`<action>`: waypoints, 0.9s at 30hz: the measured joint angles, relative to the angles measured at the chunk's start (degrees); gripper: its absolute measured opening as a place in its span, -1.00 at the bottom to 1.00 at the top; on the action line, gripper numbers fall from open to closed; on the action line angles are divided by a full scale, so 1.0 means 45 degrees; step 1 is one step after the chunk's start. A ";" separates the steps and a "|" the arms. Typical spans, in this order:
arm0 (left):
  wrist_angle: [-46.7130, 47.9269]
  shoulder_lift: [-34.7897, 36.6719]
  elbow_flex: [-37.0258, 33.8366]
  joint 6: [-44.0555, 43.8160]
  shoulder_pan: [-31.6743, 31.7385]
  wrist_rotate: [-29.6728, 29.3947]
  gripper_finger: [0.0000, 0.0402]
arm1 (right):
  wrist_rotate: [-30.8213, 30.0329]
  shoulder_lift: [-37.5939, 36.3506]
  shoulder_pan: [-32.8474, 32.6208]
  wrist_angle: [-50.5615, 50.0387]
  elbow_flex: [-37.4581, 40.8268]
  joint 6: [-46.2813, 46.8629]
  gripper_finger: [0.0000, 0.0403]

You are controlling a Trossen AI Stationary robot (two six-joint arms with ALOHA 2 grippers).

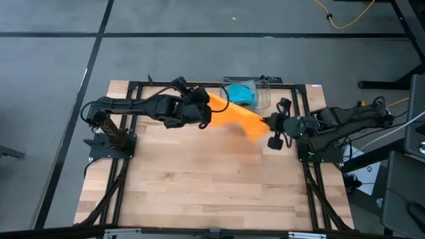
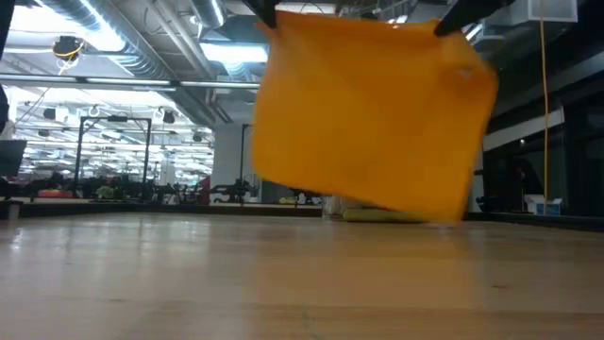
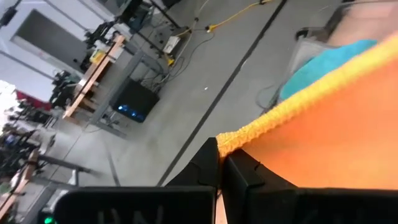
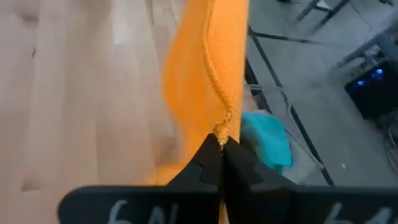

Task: Fold microfiber towels
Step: Fold the yellow microfiber towel

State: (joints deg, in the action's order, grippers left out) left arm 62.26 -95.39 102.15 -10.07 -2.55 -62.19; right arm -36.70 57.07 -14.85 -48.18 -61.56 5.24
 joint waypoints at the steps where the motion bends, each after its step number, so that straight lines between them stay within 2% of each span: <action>1: 0.0000 0.0000 0.0000 -0.0004 0.0099 -0.0058 -1.00 | 0.0232 0.0007 0.0062 0.0175 0.0000 -0.0351 -1.00; 8: -0.0034 -0.0005 0.0000 0.0034 0.0720 -0.0331 -1.00 | 0.0301 0.0012 0.0289 0.0369 0.0000 -0.1650 -0.99; 14: -0.0039 -0.0005 0.0000 0.0036 0.0983 -0.0321 -1.00 | -0.0733 0.0017 0.0266 0.0383 0.0000 -0.2174 -0.99; 18: 0.0006 -0.0005 0.0000 -0.0200 0.0868 -0.0292 -1.00 | -0.0704 0.0017 0.0276 0.0378 0.0000 -0.2068 -0.99; 20: 0.0174 -0.0005 0.0000 -0.0594 0.0651 -0.0028 -1.00 | 0.0173 0.0017 0.0266 0.0371 0.0000 -0.1601 -0.99; 23: 0.0954 -0.0005 0.0000 -0.1420 0.0146 0.0740 -1.00 | 0.2274 0.0044 0.0114 0.0463 0.0000 -0.0933 -0.99; 27: 0.2509 -0.0005 -0.0094 -0.3118 -0.0580 0.3030 -1.00 | 0.3880 0.0411 -0.0374 0.0924 0.0000 -0.0119 -0.99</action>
State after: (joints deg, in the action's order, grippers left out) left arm 73.55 -95.42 101.72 -24.10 -5.16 -48.56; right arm -19.24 58.92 -16.53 -44.02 -61.56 4.70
